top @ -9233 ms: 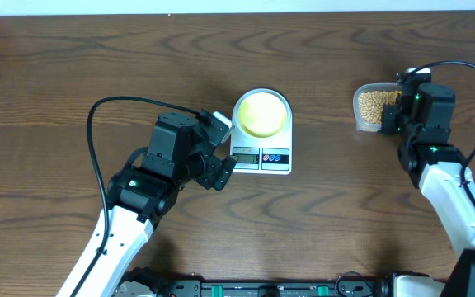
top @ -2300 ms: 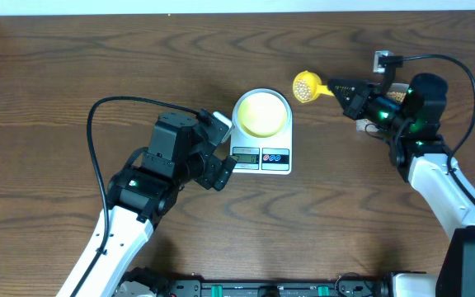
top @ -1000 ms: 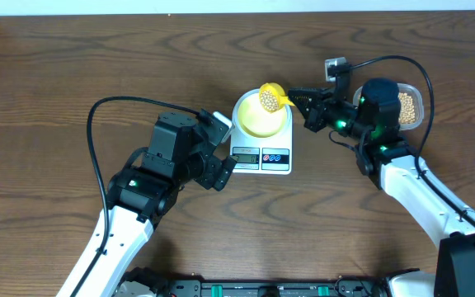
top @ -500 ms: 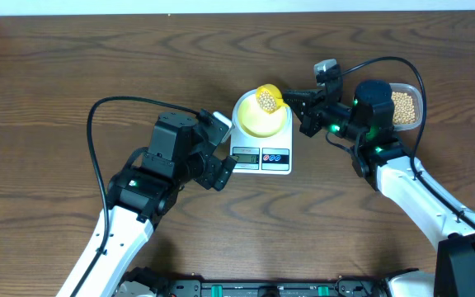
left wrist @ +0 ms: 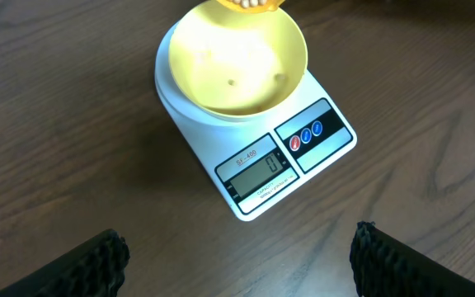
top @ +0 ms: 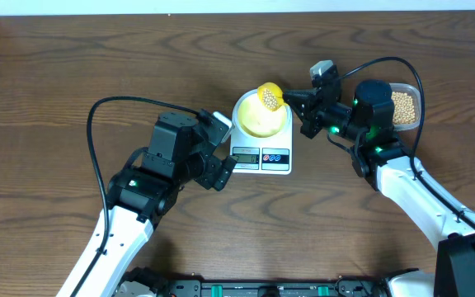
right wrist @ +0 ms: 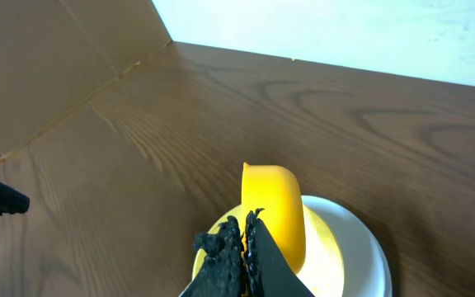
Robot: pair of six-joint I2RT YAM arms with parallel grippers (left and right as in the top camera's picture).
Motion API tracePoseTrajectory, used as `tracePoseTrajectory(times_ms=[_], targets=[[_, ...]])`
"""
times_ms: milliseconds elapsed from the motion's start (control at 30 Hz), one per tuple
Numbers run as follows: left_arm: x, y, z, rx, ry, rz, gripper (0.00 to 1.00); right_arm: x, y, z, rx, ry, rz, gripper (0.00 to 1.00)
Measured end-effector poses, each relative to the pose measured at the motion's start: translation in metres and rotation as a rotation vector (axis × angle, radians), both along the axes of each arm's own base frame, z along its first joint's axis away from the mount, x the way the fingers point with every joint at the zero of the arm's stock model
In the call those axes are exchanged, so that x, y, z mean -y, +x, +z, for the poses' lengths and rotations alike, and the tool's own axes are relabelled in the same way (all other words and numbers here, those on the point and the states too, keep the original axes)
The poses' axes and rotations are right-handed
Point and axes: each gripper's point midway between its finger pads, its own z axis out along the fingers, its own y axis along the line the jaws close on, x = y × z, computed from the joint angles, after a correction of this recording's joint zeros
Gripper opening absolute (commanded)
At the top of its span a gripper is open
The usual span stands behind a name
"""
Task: Scoop item into bowl and weigh 50g on scale
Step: 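Tip the yellow scoop over the yellow bowl to pour soybeans in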
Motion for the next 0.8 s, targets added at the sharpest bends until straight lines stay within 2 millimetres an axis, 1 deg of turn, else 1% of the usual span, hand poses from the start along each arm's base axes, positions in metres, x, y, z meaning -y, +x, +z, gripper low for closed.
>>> tracePoseTrajectory(times_ms=[800], targets=[[0.0000, 0.0000, 0.0000, 0.000, 0.000, 0.000, 0.88, 0.0000, 0.0000, 0.0000, 0.129, -0.096, 0.043, 0.01]])
